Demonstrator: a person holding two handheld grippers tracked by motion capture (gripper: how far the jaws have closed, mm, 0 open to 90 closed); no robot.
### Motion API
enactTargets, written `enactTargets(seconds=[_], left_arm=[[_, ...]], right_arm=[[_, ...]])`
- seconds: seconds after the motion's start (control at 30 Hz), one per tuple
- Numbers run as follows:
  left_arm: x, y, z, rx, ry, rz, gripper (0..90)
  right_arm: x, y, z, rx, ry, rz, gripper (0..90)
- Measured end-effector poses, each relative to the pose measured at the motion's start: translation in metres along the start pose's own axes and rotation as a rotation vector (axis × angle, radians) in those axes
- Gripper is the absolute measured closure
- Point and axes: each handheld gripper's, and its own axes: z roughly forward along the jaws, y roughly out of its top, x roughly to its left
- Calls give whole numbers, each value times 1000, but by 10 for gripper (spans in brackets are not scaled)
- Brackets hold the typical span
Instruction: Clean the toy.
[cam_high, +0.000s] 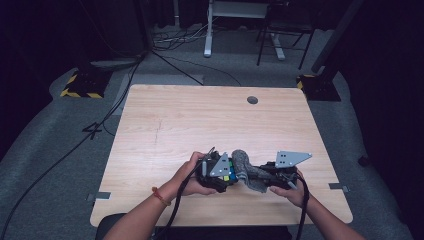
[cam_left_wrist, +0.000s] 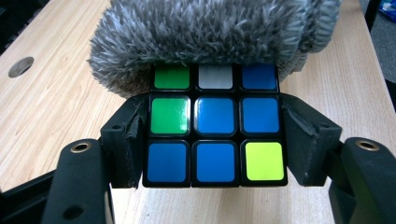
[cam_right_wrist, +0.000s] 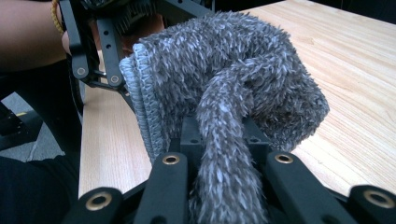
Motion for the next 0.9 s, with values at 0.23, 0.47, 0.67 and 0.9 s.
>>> enactTargets(seconds=[0.23, 0.47, 0.67, 0.9], left_arm=[[-1, 3, -4, -13, 2, 9, 335], [3, 3, -11, -69, -4, -16, 336], [0, 1, 0, -23, -21, -4, 336], [-1, 4, -7, -54, -10, -1, 336]], right_arm=[[0, -3, 9, 102, -69, -36, 771], [-6, -10, 18, 187, -82, -35, 770], [7, 6, 0, 33, -91, -81, 771], [1, 2, 6, 84, -112, -59, 771]])
